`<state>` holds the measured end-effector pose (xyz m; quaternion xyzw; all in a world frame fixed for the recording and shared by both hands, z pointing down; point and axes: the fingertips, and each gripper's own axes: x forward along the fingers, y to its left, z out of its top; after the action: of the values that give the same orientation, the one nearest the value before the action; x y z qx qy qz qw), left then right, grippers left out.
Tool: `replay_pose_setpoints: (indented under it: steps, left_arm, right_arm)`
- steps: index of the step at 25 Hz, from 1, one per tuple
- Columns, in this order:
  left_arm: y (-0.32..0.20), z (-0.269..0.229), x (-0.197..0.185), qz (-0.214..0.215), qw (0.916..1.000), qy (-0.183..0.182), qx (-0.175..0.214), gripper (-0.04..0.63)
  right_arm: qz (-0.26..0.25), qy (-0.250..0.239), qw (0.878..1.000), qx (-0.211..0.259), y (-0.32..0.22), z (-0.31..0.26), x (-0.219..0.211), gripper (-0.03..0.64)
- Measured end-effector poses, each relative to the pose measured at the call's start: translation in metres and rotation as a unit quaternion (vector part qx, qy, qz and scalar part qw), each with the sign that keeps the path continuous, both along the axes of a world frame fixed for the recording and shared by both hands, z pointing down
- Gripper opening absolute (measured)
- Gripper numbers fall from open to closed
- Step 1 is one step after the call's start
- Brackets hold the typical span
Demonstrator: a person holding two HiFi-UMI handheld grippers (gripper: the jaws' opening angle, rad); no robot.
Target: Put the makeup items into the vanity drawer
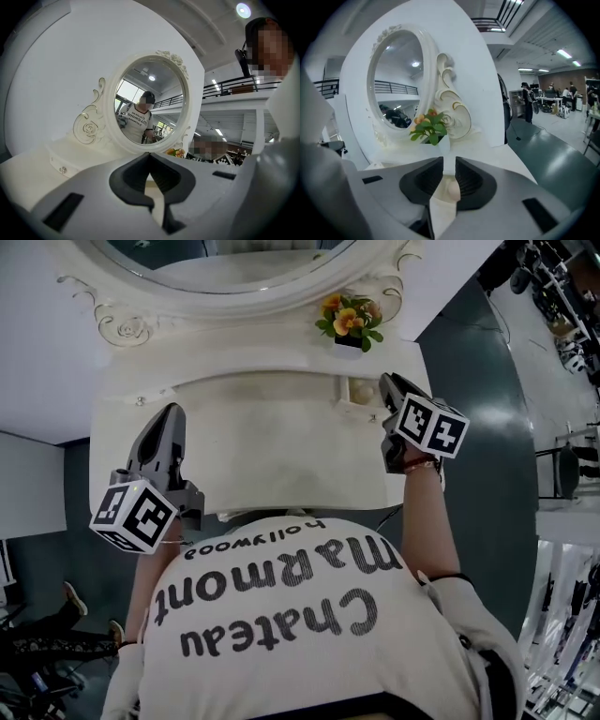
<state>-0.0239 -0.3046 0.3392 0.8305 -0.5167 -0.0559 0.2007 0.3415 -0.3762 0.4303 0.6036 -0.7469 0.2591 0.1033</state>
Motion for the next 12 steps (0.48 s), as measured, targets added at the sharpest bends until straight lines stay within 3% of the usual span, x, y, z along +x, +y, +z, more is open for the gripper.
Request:
replay_pose_setpoints:
  steps: [5,12]
  left_arm:
    - [0.012,0.000,-0.030,0.018,0.9997,-0.003,-0.014,0.008]
    - [0.028,0.011,-0.069,0.037,0.9991,-0.003,-0.020,0.008]
  right_arm:
    - [0.051,-0.065,0.994,0.067,0.021,-0.025,-0.027,0.081]
    - [0.050,-0.153,0.979,0.122,0.047,-0.051,-0.112,0.060]
